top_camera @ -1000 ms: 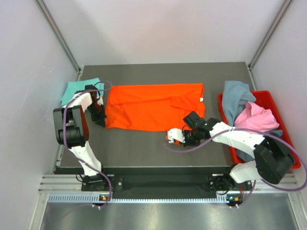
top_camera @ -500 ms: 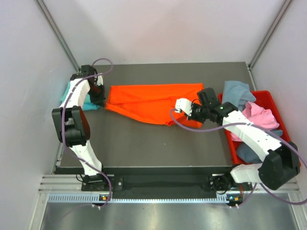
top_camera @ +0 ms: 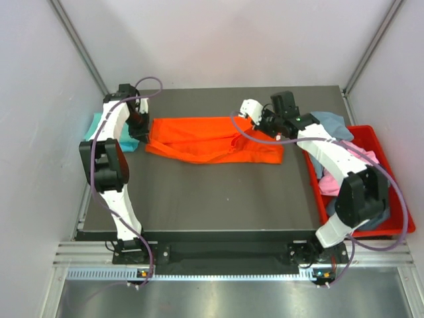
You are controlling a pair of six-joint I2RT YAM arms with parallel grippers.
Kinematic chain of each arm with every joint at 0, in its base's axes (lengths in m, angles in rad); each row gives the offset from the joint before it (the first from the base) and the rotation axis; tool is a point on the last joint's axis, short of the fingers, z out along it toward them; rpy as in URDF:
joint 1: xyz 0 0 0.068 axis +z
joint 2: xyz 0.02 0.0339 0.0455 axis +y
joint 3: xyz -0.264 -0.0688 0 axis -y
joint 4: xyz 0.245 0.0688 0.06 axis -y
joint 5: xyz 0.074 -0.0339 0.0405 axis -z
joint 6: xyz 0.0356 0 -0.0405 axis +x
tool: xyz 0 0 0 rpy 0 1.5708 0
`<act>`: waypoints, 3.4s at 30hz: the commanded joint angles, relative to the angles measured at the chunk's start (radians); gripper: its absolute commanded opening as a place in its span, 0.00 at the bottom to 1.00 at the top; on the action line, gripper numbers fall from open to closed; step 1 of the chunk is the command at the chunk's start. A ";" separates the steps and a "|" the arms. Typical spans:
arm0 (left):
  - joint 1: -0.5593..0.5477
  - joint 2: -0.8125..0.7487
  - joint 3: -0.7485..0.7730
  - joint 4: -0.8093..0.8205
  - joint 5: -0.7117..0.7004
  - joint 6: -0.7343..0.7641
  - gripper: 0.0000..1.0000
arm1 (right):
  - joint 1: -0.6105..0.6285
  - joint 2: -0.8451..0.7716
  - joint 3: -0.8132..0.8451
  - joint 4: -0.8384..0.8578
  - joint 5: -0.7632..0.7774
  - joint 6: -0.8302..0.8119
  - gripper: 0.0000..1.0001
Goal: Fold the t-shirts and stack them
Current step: Fold the tshirt
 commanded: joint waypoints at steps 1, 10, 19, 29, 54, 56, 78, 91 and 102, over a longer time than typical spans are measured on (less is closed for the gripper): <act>0.005 0.022 0.072 -0.009 -0.022 0.007 0.00 | -0.022 0.074 0.114 0.065 0.001 0.018 0.00; 0.002 0.157 0.217 0.057 -0.098 -0.007 0.00 | -0.088 0.313 0.263 0.117 0.008 0.035 0.00; -0.019 0.277 0.345 0.090 -0.150 -0.006 0.00 | -0.097 0.444 0.347 0.162 0.024 0.056 0.00; -0.053 0.300 0.420 0.123 -0.246 -0.026 0.00 | -0.094 0.479 0.387 0.192 0.042 0.076 0.00; -0.053 0.175 0.136 0.095 -0.267 -0.081 0.66 | -0.100 0.180 0.036 0.120 -0.030 0.481 0.45; -0.052 0.195 0.145 0.097 -0.270 -0.081 0.66 | -0.113 0.191 0.016 0.111 -0.051 0.489 0.44; -0.055 0.188 0.078 0.092 -0.258 -0.075 0.00 | -0.162 0.375 0.088 0.100 -0.090 0.539 0.43; -0.113 -0.053 -0.224 0.046 -0.128 -0.058 0.00 | -0.163 0.505 0.236 0.067 0.005 0.562 0.42; -0.311 -0.231 -0.423 0.034 -0.089 -0.038 0.00 | -0.169 0.694 0.556 0.063 -0.001 0.579 0.40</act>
